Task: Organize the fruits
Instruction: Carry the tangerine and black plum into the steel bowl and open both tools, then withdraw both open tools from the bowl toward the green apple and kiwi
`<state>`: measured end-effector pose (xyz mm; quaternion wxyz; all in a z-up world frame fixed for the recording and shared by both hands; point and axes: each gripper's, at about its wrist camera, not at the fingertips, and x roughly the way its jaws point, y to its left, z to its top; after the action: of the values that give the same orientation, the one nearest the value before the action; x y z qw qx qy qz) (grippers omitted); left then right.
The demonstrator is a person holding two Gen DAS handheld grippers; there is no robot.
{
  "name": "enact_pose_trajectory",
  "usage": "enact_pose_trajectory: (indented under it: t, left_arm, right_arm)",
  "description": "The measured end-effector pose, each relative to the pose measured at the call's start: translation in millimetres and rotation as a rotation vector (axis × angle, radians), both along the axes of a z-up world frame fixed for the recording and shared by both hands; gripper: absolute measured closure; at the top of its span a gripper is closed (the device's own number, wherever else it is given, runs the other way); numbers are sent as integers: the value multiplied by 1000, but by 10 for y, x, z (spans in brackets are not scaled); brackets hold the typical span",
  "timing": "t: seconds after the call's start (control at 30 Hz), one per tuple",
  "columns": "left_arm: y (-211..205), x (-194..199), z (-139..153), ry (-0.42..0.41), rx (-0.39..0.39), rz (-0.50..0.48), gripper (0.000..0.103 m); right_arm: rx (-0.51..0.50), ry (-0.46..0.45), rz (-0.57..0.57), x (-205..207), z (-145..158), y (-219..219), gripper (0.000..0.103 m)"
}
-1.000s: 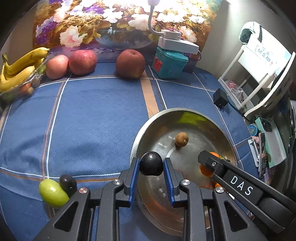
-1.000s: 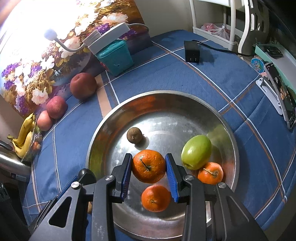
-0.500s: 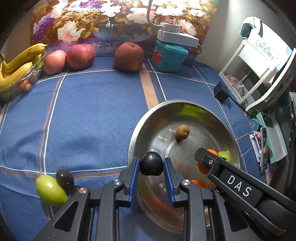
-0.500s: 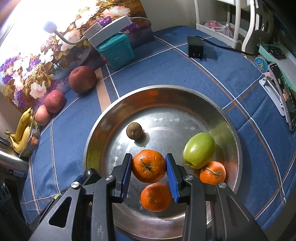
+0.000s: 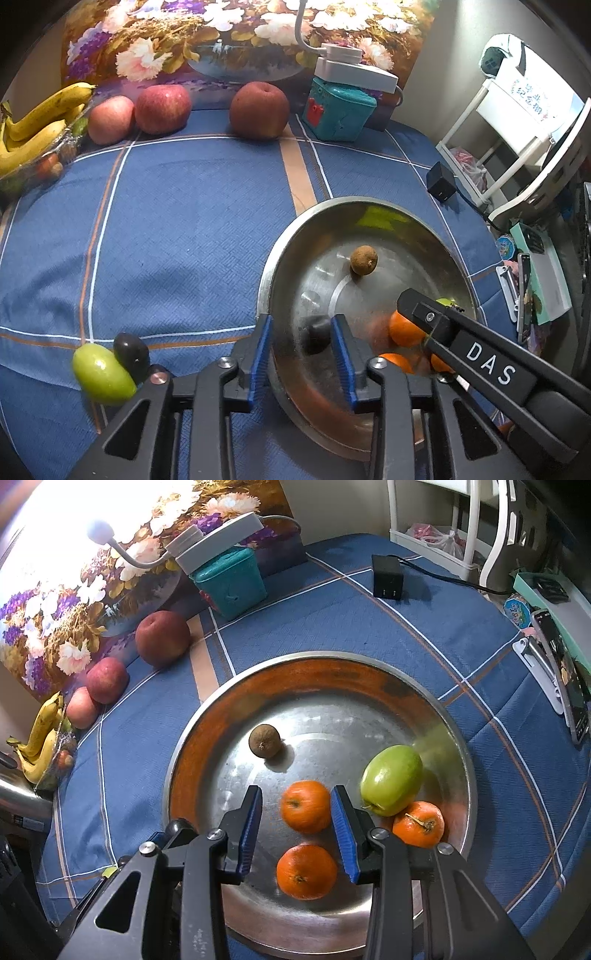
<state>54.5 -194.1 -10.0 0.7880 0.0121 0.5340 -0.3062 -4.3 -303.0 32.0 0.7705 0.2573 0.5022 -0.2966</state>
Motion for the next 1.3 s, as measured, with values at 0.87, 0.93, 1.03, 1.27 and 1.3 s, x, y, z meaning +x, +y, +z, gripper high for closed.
enact_pose_trajectory:
  t: [0.87,0.93,1.03,1.27,1.3]
  left_arm:
    - [827,314,40,60,106,300,42]
    - [925,336,52,60,115,329,41]
    - [1075,369,86,52,127,362,39]
    - [1315,381,173,29,146,407,37]
    - [1340,383,185,25,148,410,37]
  right_arm:
    - [-34,-14,35,-41,149,100,59]
    - [-32,-17,43,-33,158,125,59]
    - [-39,-13,58,-13,169,174,59]
    - [-46,-10,91,11,182,291,59]
    - [-48,-10,100,16,185,315,59]
